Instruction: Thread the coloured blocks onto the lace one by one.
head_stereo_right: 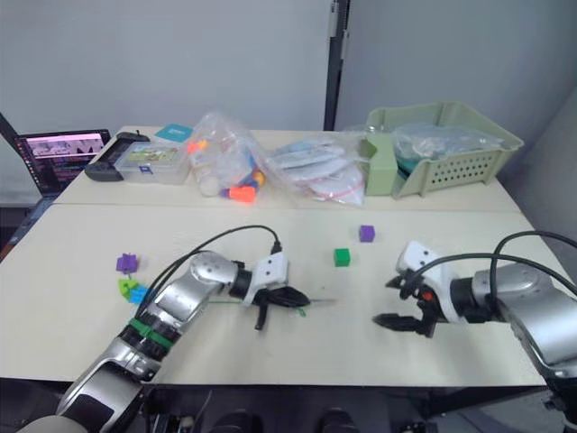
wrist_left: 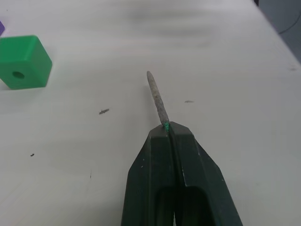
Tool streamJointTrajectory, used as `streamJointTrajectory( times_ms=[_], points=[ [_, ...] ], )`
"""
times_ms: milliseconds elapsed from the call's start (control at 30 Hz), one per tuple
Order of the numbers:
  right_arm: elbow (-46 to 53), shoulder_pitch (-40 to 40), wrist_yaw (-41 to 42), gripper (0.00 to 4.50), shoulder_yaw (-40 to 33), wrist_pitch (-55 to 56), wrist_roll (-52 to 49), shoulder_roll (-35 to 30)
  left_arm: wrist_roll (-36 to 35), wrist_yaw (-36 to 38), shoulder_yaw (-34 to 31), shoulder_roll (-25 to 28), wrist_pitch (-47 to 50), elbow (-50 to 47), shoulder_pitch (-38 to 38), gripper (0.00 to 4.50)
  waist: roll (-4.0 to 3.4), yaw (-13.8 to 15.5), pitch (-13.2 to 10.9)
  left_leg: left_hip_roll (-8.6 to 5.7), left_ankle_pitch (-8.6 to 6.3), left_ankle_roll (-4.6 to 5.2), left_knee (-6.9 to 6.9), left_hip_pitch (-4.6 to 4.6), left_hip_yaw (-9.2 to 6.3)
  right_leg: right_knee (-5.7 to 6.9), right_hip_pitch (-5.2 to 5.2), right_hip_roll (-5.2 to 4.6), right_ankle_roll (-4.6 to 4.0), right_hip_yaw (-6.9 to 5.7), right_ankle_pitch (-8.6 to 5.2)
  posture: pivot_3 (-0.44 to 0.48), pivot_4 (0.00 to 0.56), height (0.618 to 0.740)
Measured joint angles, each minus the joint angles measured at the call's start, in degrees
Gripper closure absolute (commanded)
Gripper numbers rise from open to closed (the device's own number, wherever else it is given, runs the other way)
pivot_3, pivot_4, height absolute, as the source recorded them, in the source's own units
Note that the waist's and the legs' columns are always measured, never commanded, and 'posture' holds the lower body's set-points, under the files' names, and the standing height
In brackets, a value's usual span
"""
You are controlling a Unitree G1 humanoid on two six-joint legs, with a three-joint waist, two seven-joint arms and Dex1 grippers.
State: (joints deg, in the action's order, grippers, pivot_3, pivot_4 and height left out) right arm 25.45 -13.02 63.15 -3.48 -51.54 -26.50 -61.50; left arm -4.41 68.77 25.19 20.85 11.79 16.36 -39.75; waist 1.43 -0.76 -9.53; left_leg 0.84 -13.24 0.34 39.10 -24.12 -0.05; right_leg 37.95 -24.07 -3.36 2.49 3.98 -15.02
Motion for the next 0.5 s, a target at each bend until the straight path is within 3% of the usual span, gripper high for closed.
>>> streamJointTrajectory(
  times_ms=[167, 500],
  points=[
    [2.7, 1.0, -1.3, 0.08, -0.5, -0.3, -2.0, 0.1, 0.8, 1.5, 0.1, -0.1, -2.0, 2.7, -0.7, 4.50, 0.00, 0.0, 0.0, 0.00, 0.00, 0.00, 0.00, -0.01, 0.01, -0.02, -0.01, -0.01, 0.01, 0.01, 0.00, 0.000, 0.150, 0.737],
    [4.6, 3.1, -2.4, 0.00, -3.2, -0.3, -6.5, 0.6, 1.1, 5.1, -1.5, 2.2, -4.2, 5.1, -4.6, 1.32, 0.01, 0.1, 0.0, 0.00, 0.01, 0.01, 0.03, -0.04, 0.00, -0.03, -0.01, -0.01, 0.01, 0.00, -0.01, 0.000, 0.150, 0.737]
  ],
)
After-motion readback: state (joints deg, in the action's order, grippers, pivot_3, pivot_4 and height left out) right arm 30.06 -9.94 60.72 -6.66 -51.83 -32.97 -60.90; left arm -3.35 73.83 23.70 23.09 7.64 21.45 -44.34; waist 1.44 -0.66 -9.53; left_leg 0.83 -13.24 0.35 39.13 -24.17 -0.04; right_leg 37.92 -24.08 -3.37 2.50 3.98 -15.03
